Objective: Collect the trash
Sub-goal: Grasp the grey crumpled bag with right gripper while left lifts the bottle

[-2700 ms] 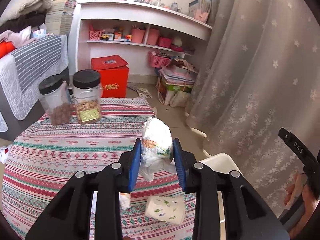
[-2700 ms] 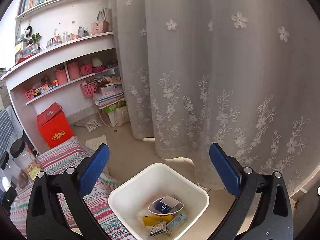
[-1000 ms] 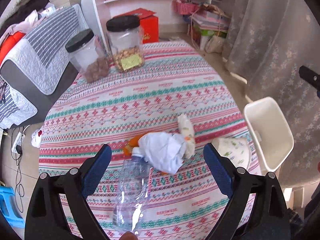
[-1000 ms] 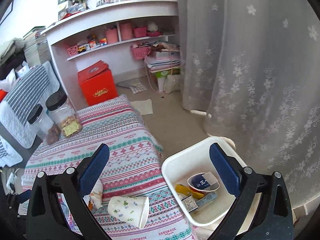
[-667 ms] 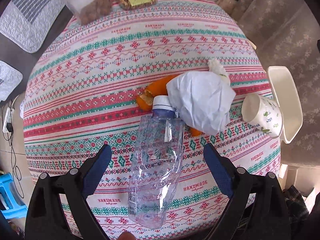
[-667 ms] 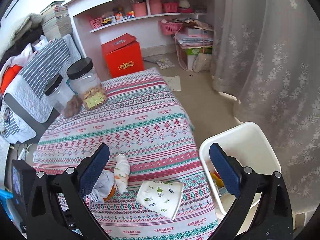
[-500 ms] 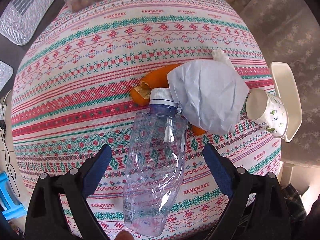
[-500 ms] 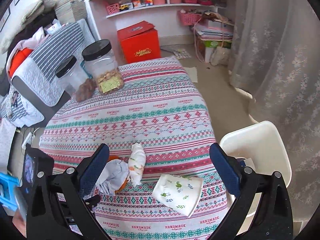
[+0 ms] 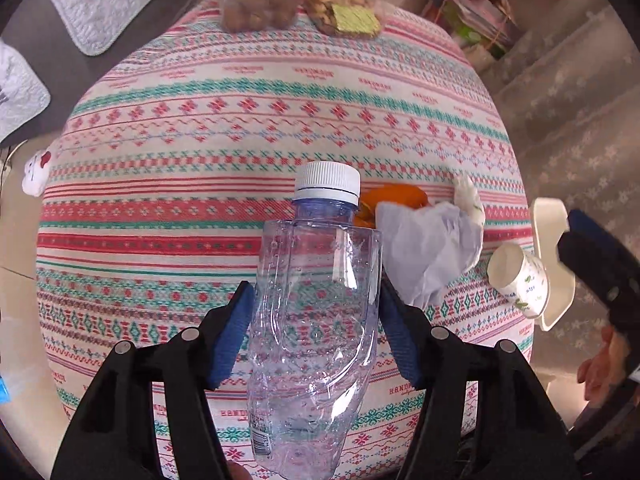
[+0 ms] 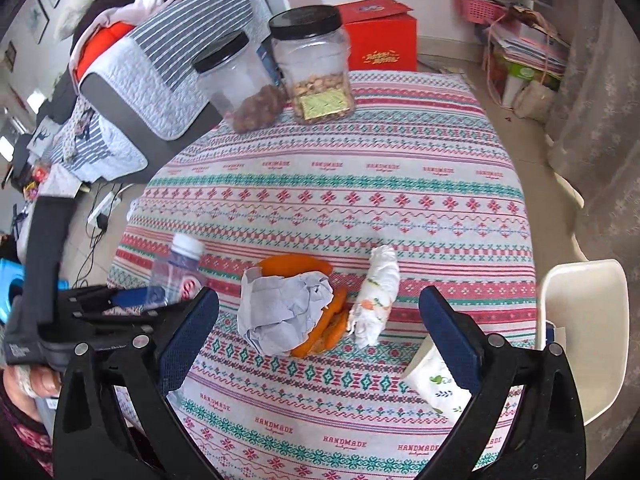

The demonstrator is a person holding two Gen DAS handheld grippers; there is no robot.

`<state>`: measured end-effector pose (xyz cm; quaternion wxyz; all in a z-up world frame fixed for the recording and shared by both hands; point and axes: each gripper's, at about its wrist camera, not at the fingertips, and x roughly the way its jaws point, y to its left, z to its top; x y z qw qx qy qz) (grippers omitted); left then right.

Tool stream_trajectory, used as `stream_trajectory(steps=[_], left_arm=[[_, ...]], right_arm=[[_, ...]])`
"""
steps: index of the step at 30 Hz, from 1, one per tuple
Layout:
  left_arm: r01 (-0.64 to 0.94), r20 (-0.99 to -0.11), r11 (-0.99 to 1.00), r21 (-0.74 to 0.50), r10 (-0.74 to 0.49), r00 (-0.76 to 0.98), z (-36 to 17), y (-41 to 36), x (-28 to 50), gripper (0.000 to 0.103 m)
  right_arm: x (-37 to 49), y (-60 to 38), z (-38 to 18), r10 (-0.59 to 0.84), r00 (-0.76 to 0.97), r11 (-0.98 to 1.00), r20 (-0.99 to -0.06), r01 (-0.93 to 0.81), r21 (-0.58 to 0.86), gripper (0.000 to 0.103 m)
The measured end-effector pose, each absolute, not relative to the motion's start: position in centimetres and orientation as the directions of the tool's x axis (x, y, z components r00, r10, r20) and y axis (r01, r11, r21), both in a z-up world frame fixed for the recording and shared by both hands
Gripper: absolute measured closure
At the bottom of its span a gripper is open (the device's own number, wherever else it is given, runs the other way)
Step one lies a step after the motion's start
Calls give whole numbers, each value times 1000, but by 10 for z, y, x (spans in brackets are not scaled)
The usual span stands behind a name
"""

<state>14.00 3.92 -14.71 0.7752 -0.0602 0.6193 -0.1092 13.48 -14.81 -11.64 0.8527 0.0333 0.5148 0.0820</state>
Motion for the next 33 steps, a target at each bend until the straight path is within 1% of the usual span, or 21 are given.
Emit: stream_trajectory(steps=[4, 7, 16, 17, 19, 20, 23, 24, 25, 26, 27, 30, 33], left_arm=[[32, -930, 971, -237, -236, 282, -125, 71, 139, 41], [2, -916, 967, -255, -242, 320, -112, 90, 135, 41], [-59, -892, 953, -298, -255, 372, -97, 122, 130, 41], [-61, -891, 952, -300, -257, 375, -97, 123, 129, 41], [-59, -890, 952, -299, -256, 377, -96, 124, 129, 41], [-59, -890, 953, -299, -256, 379, -96, 125, 128, 41], [-69, -890, 952, -298, -251, 381, -97, 130, 128, 41], [-74, -891, 952, -297, -248, 381, -97, 132, 128, 41], [-78, -891, 952, -295, -245, 381, -99, 135, 128, 41], [-83, -891, 952, -295, -243, 382, -99, 136, 128, 41], [-87, -892, 951, -295, -241, 383, -100, 137, 128, 41], [-106, -890, 950, -295, -233, 391, -102, 142, 130, 41], [-122, -882, 944, -306, -233, 409, -101, 146, 132, 41]], right_arm=[[137, -118, -131, 177, 412, 977, -894, -184, 109, 7], [138, -97, -143, 143, 386, 974, -911, -217, 61, 7], [140, -65, -183, 157, 280, 963, -947, -255, 84, 8], [141, -62, -189, 164, 265, 963, -950, -253, 96, 10], [142, -55, -199, 186, 233, 960, -954, -249, 127, 24], [143, -52, -203, 210, 216, 957, -954, -245, 155, 27], [145, -45, -208, 264, 199, 949, -944, -229, 218, 29], [145, -43, -209, 279, 195, 946, -940, -223, 234, 33], [147, -41, -211, 301, 188, 941, -935, -216, 260, 41], [148, -40, -212, 332, 177, 933, -926, -206, 295, 51], [150, -39, -215, 360, 165, 925, -918, -195, 327, 53], [154, -35, -213, 373, 192, 923, -908, -174, 342, 57], [161, -38, -199, 397, 258, 917, -881, -147, 370, 57]])
